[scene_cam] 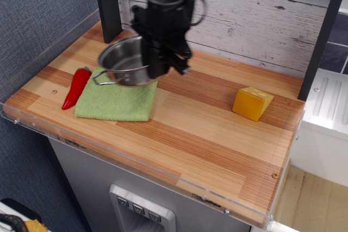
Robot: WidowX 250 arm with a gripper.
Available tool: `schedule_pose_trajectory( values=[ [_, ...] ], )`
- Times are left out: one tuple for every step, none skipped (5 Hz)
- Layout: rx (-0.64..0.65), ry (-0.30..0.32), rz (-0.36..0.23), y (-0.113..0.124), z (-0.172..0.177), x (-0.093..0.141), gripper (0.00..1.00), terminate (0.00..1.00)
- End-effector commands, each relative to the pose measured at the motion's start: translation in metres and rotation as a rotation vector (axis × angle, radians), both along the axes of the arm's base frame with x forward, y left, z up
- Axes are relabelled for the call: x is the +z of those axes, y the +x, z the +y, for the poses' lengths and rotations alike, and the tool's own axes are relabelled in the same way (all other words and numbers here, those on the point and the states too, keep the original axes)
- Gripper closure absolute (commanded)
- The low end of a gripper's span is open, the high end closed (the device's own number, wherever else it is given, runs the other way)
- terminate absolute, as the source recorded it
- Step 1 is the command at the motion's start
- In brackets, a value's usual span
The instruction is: Place the silver pot on the front right corner of the table with the butter cube in front of it.
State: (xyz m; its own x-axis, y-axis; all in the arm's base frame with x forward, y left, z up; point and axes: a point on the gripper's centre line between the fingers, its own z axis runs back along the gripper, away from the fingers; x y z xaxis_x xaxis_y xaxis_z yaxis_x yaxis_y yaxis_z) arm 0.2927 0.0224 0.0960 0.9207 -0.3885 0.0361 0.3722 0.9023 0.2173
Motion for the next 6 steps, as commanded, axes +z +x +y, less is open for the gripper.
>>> schedule_pose_trajectory(
  values=[
    [-0.051,0.022,-0.080,-0.026,-0.049,0.008,1.00,0.00],
    [-0.136,0.036,-0.072,-0.040,-0.072,0.003,1.00,0.00],
    [-0.218,0.024,-0.067,-0.055,-0.090,-0.010,1.00,0.00],
    [-0.283,0.014,-0.034,-0.060,-0.105,-0.026,1.00,0.00],
    [-0.324,0.003,-0.018,-0.059,-0.115,-0.039,1.00,0.00],
    [-0.335,0.022,0.014,-0.059,-0.115,-0.050,1.00,0.00]
  ],
)
